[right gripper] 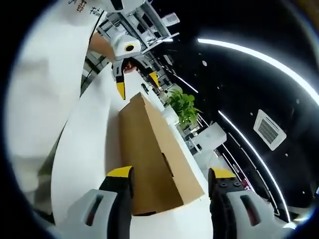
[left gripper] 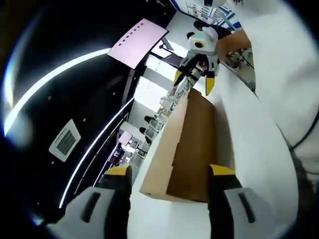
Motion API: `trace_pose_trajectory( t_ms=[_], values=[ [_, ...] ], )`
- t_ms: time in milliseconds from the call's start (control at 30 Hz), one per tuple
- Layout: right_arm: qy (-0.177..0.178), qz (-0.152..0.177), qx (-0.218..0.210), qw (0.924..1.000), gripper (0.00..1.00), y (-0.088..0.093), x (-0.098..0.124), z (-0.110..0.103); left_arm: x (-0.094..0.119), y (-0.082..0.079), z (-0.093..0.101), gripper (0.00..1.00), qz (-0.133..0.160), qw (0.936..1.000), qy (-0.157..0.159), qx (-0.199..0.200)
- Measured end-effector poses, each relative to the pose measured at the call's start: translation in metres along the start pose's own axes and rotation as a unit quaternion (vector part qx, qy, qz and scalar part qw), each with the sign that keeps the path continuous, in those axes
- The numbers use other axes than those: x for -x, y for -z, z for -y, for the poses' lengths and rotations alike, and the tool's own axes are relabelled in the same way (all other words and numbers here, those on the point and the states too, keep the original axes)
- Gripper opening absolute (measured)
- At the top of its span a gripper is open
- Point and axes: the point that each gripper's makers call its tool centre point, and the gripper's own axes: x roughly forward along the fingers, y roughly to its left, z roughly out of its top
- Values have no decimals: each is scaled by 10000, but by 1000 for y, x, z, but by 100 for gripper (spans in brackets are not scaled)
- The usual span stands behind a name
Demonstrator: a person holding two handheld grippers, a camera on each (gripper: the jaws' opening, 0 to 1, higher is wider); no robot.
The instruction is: Operate the shoe box by opening the lid, removing the specified soft item, and placing it in the target area until the item is outside and the box remains undamaged.
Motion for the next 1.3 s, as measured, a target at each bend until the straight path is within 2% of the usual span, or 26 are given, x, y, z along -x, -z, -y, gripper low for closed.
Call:
trace_pose_trajectory(
  t_ms=[333,567,900,967,1133,1300],
  values=[
    [49,-41,51,10000,61,1,0,4,-4,2,3,65,40,10000,3,51],
    [43,-97,63,9999,61,7,-5,2,-9,4,3,64,-50,10000,37,-57],
    [152,-303,70,9994,60,21,-6,4,-12,9,1,65,-102,9999,-33,62],
    [168,-305,78,9994,59,33,-4,-3,-12,9,2,64,-121,9999,-34,53],
    [212,-438,186,9986,57,42,-4,1,-12,8,2,64,-143,9998,-122,14],
    [355,-381,138,9985,56,42,-4,6,-12,10,3,62,-199,9997,-116,-70]
  ],
)
